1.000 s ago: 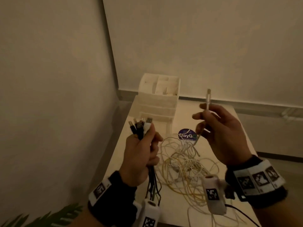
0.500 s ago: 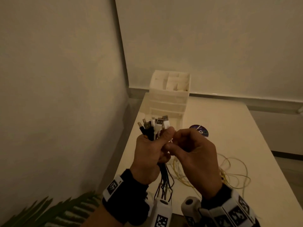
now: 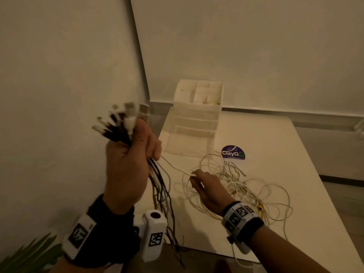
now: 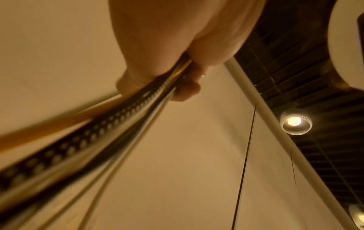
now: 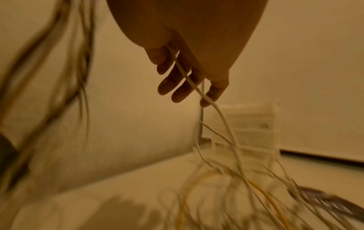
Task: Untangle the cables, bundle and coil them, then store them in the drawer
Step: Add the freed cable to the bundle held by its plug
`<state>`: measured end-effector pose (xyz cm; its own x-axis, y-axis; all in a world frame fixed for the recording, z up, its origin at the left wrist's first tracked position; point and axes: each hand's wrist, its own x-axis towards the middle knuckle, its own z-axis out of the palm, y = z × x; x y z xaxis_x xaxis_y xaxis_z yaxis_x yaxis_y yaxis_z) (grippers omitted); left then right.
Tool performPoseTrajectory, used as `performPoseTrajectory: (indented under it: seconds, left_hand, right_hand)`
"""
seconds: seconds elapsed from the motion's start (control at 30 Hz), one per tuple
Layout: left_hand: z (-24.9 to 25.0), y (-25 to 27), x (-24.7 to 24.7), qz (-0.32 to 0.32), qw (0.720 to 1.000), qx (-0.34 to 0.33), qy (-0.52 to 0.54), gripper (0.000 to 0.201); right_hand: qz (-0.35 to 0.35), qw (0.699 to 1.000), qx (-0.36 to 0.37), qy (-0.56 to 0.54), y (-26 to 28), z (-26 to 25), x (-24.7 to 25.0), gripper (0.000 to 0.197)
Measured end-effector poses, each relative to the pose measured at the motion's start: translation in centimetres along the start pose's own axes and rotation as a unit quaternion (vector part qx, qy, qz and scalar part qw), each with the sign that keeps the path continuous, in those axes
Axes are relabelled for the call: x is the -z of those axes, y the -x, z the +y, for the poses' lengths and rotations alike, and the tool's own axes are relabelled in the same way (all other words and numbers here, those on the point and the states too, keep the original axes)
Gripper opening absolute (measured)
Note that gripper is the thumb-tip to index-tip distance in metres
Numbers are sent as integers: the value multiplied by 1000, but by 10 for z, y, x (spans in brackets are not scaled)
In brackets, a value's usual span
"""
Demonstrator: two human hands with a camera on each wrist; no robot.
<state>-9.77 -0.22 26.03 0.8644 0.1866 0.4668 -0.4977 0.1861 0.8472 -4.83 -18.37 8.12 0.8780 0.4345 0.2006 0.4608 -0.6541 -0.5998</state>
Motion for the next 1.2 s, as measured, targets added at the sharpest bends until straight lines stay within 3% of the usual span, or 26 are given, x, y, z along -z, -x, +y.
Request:
performPoseTrajectory:
  seconds: [0.1,0.2,0.27,0.37,0.47,0.57,0.63,0.83,0.97,1.07,1.2]
  left_hand:
    - [23,-9,14,28,997,5,69,35]
    - [26,-12,29,41,998,17,34,35]
    - [10,-6,29,14,997,54,-48,39]
    - [-29,9,15,-50,968,131,-208,22]
    - [-64,17,-5,-92,946,203,-237,18]
    - [-87,6,-25,-52,947,197,-247,15]
    - [-94,-1,-42,-50,950,200,-234,11]
    - [-119,-11,-63,-67,948,231,-206,19]
    - [-108,-17,-68,-55,962,182,-196,24]
    - [-89,-26,-62,-46,969,168,-174,34]
    - [-61,-37,-45,-34,983,145,-109,31]
  right_hand:
    - [-52,997,-62,22,7,42,-6,17]
    - [-63,992,-90,65,9,65,-8,13]
    - [-53,992,-104,52,2,65,-2,17]
    - [-30,994,-70,78,-16,56,27,26]
    - [-27,992,8,123,-35,41,71,22]
    - [-24,984,93,150,-46,16,110,21]
    - [-45,985,105,127,-48,-4,124,17]
    - [-45,996,33,68,-54,-3,133,13]
    - [-20,999,41,-5,-52,9,127,7]
    - [-6,998,-3,-62,-47,32,100,12]
    - [-34,997,-52,-34,-44,65,54,13]
